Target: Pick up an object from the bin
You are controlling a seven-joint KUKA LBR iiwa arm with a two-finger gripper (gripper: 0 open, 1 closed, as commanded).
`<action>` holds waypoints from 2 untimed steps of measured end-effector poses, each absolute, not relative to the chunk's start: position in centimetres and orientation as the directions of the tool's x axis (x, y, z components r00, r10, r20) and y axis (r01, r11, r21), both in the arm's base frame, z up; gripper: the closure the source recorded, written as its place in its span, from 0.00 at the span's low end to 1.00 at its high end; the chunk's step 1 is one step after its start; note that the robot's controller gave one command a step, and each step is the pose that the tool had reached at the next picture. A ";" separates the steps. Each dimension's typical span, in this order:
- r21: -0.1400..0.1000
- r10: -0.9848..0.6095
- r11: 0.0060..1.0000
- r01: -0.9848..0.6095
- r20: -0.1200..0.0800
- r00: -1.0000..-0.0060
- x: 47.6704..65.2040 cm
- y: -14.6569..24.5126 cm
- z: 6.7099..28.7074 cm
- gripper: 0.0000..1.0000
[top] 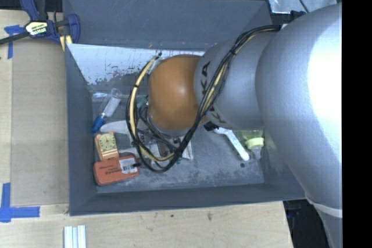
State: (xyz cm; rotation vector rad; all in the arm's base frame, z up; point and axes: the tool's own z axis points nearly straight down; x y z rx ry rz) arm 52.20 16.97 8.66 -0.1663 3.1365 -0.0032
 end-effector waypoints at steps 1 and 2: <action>0.001 -0.102 0.995 -0.102 0.002 -0.995 51.2 12.0 10.6 1.00; -0.001 -0.098 0.995 -0.098 0.000 -0.995 50.9 5.8 12.6 1.00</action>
Offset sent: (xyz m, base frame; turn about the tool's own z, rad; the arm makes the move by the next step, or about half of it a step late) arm -0.0064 -0.0503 0.0193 0.0069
